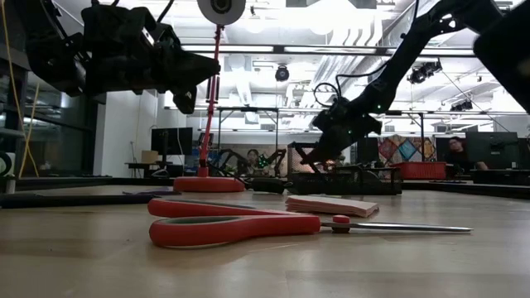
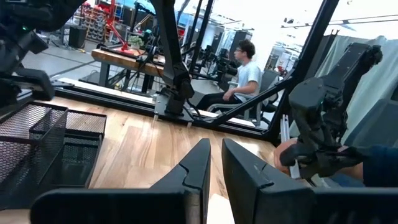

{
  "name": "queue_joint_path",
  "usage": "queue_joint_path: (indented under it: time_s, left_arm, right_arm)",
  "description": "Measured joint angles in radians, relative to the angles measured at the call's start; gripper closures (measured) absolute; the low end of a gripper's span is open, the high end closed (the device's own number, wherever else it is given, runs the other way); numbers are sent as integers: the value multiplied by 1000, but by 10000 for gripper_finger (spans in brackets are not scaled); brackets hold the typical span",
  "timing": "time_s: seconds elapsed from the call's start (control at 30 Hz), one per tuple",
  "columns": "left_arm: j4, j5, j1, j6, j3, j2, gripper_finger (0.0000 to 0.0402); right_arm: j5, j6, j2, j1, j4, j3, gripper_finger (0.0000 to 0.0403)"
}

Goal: Pick and place office supplies into organizer
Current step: Put the black pen into the black desk organizer

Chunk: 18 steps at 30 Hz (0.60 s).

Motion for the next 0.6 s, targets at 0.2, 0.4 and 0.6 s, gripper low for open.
queue_joint_path:
  time_s: [0.2,0.4,0.6]
  left_arm:
    - [-4,24,0,0,0,0,369]
    - [-9,23,0,3,0,0,369]
    - [-9,23,0,3,0,0,369]
  right_arm:
    - [210,15,-1,11,-68,0,290]
    - [332,-78,-1,57,-100,-1,290]
    - [363,-113,-1,89,-94,-1,291]
